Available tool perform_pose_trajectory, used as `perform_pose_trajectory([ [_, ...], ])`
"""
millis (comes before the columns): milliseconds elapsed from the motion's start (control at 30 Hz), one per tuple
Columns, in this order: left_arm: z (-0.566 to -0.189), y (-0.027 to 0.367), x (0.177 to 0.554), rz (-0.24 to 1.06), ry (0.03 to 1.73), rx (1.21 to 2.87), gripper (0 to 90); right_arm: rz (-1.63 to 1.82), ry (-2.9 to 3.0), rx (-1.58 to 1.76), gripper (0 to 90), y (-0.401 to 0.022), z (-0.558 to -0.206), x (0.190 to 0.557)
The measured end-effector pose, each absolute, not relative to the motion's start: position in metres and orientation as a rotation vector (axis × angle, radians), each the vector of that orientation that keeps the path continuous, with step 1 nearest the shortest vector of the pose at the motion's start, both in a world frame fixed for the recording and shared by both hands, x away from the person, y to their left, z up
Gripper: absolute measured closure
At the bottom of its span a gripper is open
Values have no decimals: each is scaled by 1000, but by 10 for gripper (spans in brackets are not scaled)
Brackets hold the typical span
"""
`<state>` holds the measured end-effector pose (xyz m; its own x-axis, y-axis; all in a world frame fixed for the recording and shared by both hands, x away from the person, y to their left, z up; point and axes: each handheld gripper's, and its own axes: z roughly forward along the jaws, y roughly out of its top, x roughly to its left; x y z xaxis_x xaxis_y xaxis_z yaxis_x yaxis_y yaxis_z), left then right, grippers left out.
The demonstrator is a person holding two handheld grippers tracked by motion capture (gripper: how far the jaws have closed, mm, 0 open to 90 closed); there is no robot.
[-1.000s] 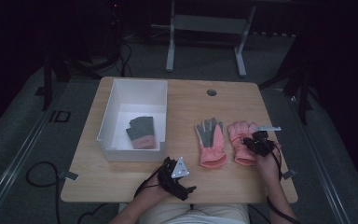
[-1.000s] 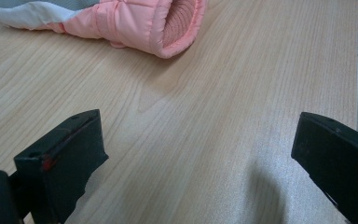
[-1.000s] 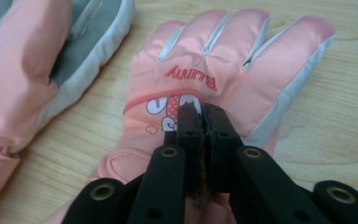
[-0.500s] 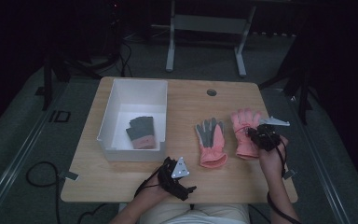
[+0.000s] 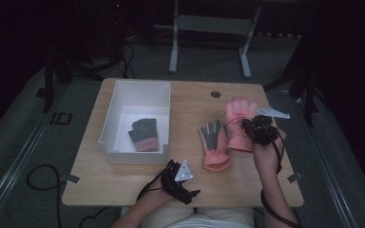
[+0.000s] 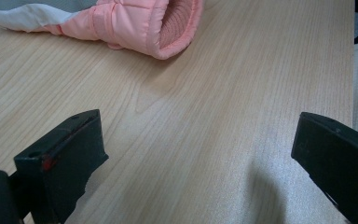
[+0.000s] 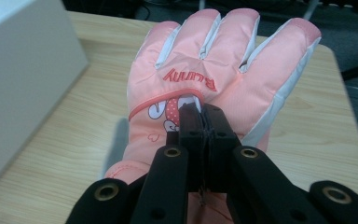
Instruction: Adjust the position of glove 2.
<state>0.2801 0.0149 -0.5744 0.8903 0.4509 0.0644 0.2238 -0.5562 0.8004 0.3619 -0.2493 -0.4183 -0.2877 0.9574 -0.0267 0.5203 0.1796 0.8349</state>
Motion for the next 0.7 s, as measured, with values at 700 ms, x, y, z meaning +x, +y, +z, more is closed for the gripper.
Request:
perform_pose_trajectory([
  [700,-574,15,279,321,466,2180,21,965,1992,1453,878,-194,-461,361],
])
